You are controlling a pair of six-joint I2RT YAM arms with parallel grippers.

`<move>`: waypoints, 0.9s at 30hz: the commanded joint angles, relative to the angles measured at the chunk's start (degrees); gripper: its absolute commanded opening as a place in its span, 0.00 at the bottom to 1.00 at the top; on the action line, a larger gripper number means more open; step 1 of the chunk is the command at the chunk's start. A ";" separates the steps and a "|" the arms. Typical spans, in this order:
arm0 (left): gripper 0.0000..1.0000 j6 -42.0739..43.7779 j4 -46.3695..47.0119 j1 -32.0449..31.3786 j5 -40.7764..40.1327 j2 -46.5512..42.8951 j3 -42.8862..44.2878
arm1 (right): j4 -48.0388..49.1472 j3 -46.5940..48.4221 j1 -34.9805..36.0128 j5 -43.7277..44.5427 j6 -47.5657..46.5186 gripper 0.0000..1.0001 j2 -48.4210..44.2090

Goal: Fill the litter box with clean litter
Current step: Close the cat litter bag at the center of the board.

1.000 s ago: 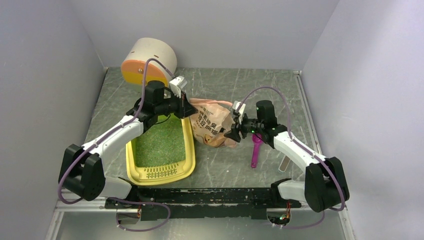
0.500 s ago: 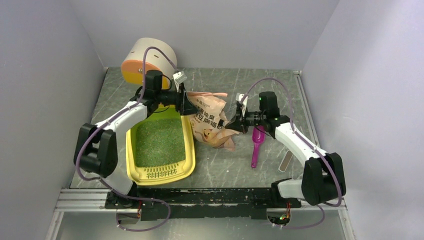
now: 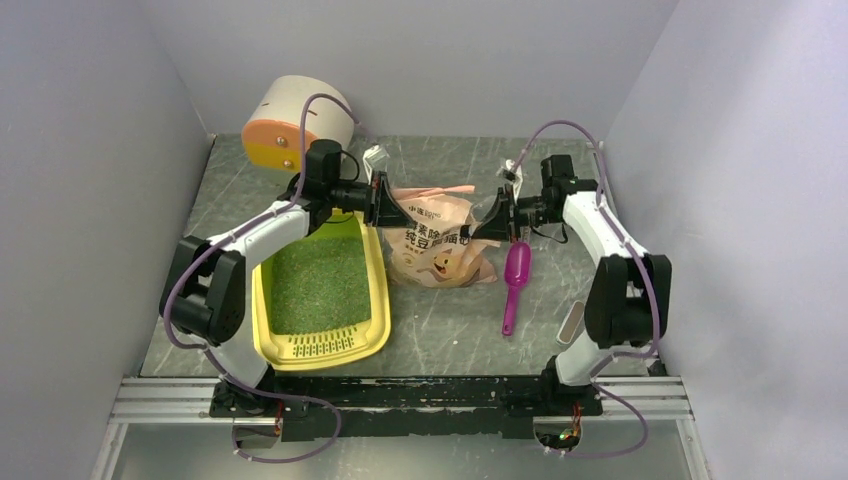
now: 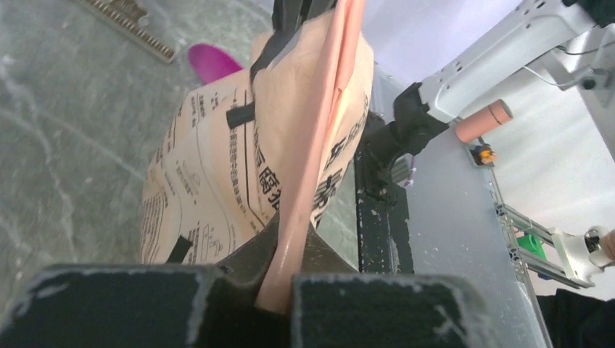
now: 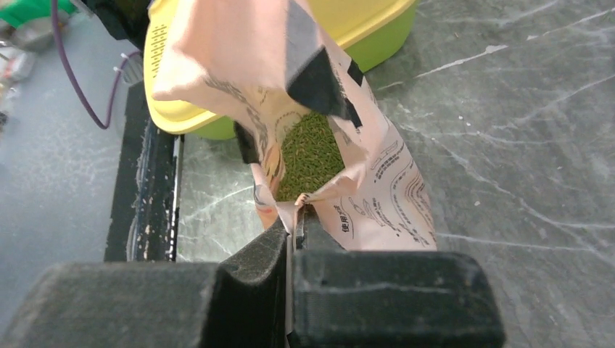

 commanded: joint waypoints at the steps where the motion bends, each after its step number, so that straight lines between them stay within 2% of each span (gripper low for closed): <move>1: 0.05 2.92 -11.48 1.73 -5.99 -3.92 -0.68 | -20.46 6.55 -2.36 -11.48 -18.55 0.10 6.48; 2: 0.05 1.93 -11.66 2.41 -8.01 -4.49 -1.85 | -28.72 7.99 -2.55 -11.87 -25.94 0.25 8.85; 3: 0.05 0.68 -10.89 2.68 -10.42 -5.38 -3.19 | -32.99 8.54 -2.60 -12.39 -31.32 0.42 10.60; 4: 0.05 -1.34 -8.83 2.87 -12.31 -6.51 -4.66 | -33.55 8.43 -2.82 -12.39 -30.83 0.52 11.91; 7: 0.05 -5.63 -3.10 3.53 -13.99 -6.60 -6.75 | -33.61 4.75 -4.57 -14.83 -31.98 0.70 14.22; 8: 0.05 -5.65 -3.40 3.63 -13.95 -6.17 -6.21 | -33.61 3.25 -5.28 -15.77 -33.63 0.92 14.62; 9: 0.05 -4.83 -5.15 3.64 -13.89 -5.71 -5.27 | -33.61 2.15 -5.40 -16.06 -35.73 0.99 14.74; 12: 0.05 -3.57 -6.60 3.64 -11.77 -4.68 -3.54 | -33.61 0.81 -5.78 -15.67 -39.93 1.00 14.25; 20: 0.05 -5.31 -5.57 3.34 -11.21 -4.58 -3.06 | -33.61 2.52 -6.50 -16.96 -35.85 1.00 15.00; 24: 0.05 0.55 -10.39 2.23 -12.66 -6.36 -1.73 | -33.63 3.60 -6.84 -17.16 -33.66 1.00 15.82; 27: 0.05 5.48 -14.32 0.30 -14.14 -7.92 -0.73 | -33.62 6.70 -7.76 -15.35 -27.72 1.00 17.61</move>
